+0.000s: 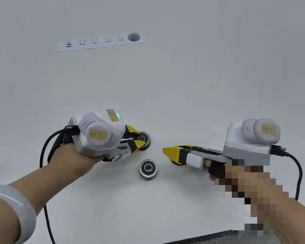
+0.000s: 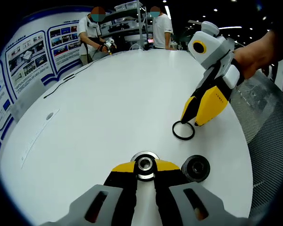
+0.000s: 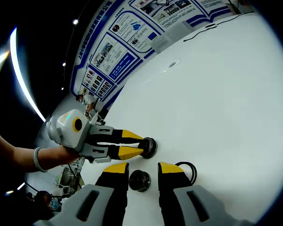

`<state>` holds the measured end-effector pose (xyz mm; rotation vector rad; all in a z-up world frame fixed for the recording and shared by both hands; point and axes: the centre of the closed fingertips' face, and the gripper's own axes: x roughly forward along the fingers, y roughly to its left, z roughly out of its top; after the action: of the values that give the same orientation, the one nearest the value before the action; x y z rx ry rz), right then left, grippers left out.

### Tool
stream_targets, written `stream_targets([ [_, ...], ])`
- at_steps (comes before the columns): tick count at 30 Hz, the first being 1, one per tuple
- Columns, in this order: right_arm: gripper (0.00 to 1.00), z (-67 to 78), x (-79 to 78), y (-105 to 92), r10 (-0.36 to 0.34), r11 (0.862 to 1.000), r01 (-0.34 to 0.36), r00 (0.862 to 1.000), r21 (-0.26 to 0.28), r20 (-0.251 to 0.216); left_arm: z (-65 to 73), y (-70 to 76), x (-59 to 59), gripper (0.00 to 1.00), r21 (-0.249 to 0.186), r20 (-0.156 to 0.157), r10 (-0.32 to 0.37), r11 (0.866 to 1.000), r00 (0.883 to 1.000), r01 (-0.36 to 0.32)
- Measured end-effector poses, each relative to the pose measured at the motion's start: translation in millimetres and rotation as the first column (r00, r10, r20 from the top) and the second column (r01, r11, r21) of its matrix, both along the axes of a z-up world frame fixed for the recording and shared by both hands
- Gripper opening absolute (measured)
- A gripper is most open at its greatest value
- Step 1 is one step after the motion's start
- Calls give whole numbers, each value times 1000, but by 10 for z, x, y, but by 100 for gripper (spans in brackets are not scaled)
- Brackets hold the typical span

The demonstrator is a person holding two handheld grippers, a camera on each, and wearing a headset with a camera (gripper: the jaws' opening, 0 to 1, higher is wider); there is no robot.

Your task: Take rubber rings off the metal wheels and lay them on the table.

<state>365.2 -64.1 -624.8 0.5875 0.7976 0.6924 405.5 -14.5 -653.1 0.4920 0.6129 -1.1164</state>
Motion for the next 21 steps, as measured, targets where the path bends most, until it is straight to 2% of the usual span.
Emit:
stream_targets([
  [21, 26, 14, 181, 188, 35, 999, -36, 999, 9, 8, -7, 0, -5, 13, -15, -9, 13, 1000, 1000, -14],
])
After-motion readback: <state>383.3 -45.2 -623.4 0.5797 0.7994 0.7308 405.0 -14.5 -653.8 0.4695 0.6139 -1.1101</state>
